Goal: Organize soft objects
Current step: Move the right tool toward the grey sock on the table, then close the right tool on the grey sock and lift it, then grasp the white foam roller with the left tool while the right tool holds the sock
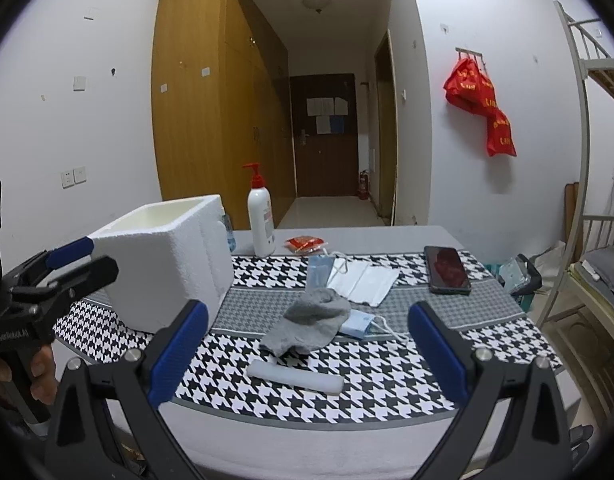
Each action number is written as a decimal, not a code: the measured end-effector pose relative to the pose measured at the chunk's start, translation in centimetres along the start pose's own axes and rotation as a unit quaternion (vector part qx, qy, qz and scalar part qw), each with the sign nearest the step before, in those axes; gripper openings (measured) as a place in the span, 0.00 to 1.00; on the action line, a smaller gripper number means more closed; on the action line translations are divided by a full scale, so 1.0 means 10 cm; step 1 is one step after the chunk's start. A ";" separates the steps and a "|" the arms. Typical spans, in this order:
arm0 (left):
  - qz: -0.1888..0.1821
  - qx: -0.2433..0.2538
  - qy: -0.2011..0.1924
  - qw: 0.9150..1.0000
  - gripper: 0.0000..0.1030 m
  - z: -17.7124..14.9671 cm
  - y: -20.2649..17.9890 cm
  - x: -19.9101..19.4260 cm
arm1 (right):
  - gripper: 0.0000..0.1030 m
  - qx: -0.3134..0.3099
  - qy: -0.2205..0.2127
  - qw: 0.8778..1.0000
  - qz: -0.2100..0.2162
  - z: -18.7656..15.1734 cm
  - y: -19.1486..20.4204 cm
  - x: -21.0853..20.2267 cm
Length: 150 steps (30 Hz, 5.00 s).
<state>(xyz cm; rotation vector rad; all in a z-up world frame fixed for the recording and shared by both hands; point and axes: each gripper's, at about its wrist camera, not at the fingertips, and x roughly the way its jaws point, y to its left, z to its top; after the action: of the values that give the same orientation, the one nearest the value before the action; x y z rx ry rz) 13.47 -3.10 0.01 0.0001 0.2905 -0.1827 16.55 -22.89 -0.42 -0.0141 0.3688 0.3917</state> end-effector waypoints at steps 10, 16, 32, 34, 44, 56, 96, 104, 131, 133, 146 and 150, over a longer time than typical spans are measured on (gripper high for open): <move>-0.027 0.020 0.023 0.999 0.99 -0.22 -0.11 0.24 | 0.98 -0.003 0.036 0.999 -0.015 -0.16 -0.18 0.31; -0.035 0.015 0.052 0.998 0.99 -0.28 -0.17 0.39 | 0.98 -0.001 0.066 0.998 0.010 -0.22 -0.25 0.53; 0.006 -0.002 0.081 0.997 0.99 -0.41 -0.11 0.59 | 0.98 -0.017 0.138 0.988 0.072 -0.26 -0.21 1.19; 0.012 -0.003 0.080 0.997 0.99 -0.40 -0.10 0.60 | 0.98 -0.020 0.144 0.986 0.083 -0.24 -0.20 1.24; 0.039 -0.009 0.094 0.995 0.99 -0.44 -0.04 0.68 | 0.89 -0.062 0.184 0.975 0.113 -0.28 -0.04 1.57; 0.051 -0.012 0.109 0.993 0.99 -0.45 -0.04 0.80 | 0.52 -0.093 0.247 0.955 0.136 -0.43 0.00 1.86; -0.097 0.064 0.169 0.979 0.99 -0.45 -0.66 1.22 | 0.14 0.031 0.150 0.979 0.132 -0.09 -0.67 1.03; -0.131 0.103 0.203 0.965 0.98 -0.48 -0.75 1.44 | 0.14 0.056 0.145 0.982 0.112 -0.14 -0.89 0.88; -0.182 0.142 0.313 0.921 0.35 -0.58 -0.65 1.71 | 0.14 0.078 0.145 0.981 0.098 -0.25 -1.03 0.74; -0.174 0.142 0.314 0.923 0.27 -0.56 -0.64 1.70 | 0.14 0.079 0.145 0.981 0.099 -0.25 -1.02 0.74; -0.179 0.159 0.297 0.924 0.09 -0.60 -0.75 1.34 | 0.14 0.075 0.127 0.984 0.102 -0.19 -1.01 0.62; -0.195 0.161 0.276 0.927 0.13 -0.50 -0.73 1.31 | 0.14 0.074 0.124 0.984 0.102 -0.19 -1.00 0.58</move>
<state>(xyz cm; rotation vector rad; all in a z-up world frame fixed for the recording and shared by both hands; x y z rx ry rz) 23.03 -12.50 -8.36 0.3265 0.8228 -0.6299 24.59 -30.20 -4.81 0.1212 0.6481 0.5663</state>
